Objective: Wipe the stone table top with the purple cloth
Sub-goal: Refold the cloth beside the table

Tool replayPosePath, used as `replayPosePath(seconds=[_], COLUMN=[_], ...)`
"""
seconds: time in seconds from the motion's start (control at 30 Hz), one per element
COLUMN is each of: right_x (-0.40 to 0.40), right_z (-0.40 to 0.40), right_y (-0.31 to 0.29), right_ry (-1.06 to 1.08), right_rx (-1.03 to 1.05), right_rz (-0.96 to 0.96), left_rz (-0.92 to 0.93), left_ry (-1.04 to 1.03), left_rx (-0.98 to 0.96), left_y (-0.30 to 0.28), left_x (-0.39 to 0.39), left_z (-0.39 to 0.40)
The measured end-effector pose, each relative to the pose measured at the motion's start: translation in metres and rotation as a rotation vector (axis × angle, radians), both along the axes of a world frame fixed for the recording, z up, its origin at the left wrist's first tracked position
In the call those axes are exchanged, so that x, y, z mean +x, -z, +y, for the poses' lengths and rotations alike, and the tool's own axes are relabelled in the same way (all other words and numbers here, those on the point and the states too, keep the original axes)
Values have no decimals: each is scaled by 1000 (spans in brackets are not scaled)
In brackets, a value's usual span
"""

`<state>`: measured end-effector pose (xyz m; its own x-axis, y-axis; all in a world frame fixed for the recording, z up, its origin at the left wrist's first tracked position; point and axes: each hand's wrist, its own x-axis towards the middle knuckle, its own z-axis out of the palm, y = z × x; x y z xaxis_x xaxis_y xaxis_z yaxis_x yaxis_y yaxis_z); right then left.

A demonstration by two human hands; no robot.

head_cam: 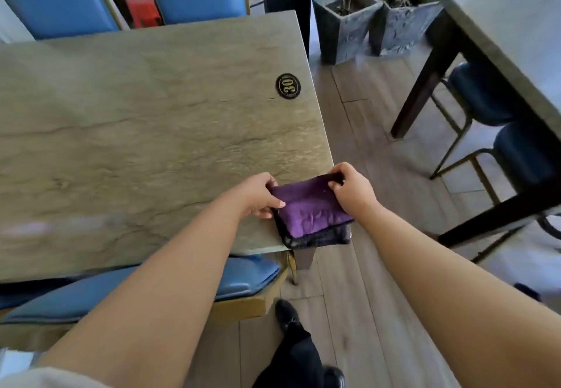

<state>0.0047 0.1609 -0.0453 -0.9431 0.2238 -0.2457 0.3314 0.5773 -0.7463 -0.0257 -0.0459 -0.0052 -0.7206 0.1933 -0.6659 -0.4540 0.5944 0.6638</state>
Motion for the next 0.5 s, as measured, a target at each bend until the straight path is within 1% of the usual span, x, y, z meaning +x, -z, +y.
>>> replayPosePath(seconds=[0.13, 0.2, 0.23, 0.27, 0.33, 0.37, 0.4, 0.43, 0.5], right_x=[-11, -13, -12, -10, -4, -1, 3, 6, 12], right_z=[-2, -4, -6, -8, -16, -20, -24, -27, -32], right_y=[2, 0, -2, -2, -2, -1, 0, 1, 4], right_ry=[32, 21, 20, 23, 28, 29, 24, 11, -52], right_rx=[-4, 32, 40, 42, 92, 165, 255, 336, 443], right_rz=[99, 125, 125, 124, 136, 160, 194, 224, 236], left_rz=[183, 311, 386, 446, 497, 524, 590, 687, 852], left_ry=[-38, -57, -50, -44, -52, -53, -33, 17, 185], left_rx=[44, 60, 36, -7, -128, -203, -285, -353, -380], left_y=[10, 16, 19, 23, 30, 32, 32, 31, 25], left_x=[-8, -8, -8, -8, -9, -9, -8, -7, -5], left_z=[0, -4, -7, -9, -9, -8, -5, -3, 3])
